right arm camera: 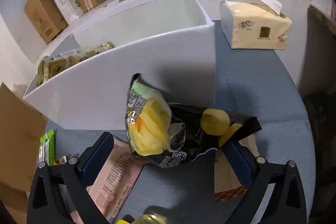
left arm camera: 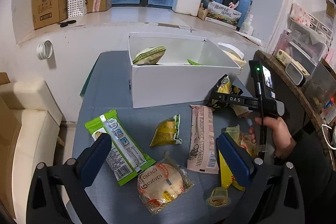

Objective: Organize snacks
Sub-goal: 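Grasp the black-and-yellow chip bag with the right gripper, then lift the chip bag while left gripper grasps the green long snack bag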

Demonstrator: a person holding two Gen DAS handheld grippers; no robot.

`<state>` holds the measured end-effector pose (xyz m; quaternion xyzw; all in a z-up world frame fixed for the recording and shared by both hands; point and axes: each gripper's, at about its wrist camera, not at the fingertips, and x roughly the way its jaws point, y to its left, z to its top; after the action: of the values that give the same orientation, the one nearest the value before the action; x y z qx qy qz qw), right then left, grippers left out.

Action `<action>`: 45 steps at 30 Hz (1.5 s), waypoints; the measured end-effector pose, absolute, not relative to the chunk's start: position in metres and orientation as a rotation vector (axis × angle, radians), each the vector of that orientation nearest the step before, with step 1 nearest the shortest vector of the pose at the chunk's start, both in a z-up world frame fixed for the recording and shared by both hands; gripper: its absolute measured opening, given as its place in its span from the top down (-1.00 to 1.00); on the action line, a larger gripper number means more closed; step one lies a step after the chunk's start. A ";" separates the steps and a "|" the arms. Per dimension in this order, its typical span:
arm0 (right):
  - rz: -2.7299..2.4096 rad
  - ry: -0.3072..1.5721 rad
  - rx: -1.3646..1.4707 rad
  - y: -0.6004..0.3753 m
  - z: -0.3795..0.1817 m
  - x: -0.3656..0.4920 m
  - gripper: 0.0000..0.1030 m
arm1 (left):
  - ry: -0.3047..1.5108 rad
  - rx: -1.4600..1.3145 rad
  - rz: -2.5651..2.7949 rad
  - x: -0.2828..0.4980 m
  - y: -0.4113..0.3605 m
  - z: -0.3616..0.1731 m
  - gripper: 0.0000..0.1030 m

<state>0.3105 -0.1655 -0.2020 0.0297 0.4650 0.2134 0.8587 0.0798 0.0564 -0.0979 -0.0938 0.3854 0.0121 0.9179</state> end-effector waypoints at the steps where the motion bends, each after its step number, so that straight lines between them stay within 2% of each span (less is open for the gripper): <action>1: 0.431 0.973 0.051 -0.165 -0.202 0.311 -0.69 | 0.794 -0.197 0.029 0.080 0.057 -0.098 -1.00; 6: 0.454 0.959 0.064 -0.175 -0.198 0.301 -0.33 | 0.793 -0.203 0.035 0.080 0.061 -0.101 -1.00; 8: 0.468 0.929 0.062 -0.178 -0.191 0.292 -0.02 | 0.798 -0.197 0.036 0.080 0.060 -0.103 -1.00; 15: 0.509 0.789 0.007 -0.191 -0.148 0.240 0.15 | 0.814 -0.198 0.058 0.084 0.062 -0.109 -1.00; 24: 0.595 0.665 0.000 -0.200 -0.103 0.182 0.21 | 0.821 -0.232 0.094 0.087 0.071 -0.116 -1.00; 31: 0.642 0.650 0.006 -0.209 -0.101 0.151 0.21 | 0.896 -0.285 0.169 0.106 0.093 -0.144 -1.00; 37: 0.665 0.659 0.008 -0.211 -0.105 0.133 0.21 | 1.036 -0.381 0.381 0.142 0.123 -0.187 -0.99; 45: 0.665 0.680 0.015 -0.211 -0.113 0.131 0.21 | 1.127 -0.367 0.486 0.167 0.122 -0.222 -0.99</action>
<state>0.1309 -0.2111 -0.1130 0.0074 0.3272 0.3200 0.8891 0.1672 0.1216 -0.2224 -0.1711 0.5256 0.2266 0.8020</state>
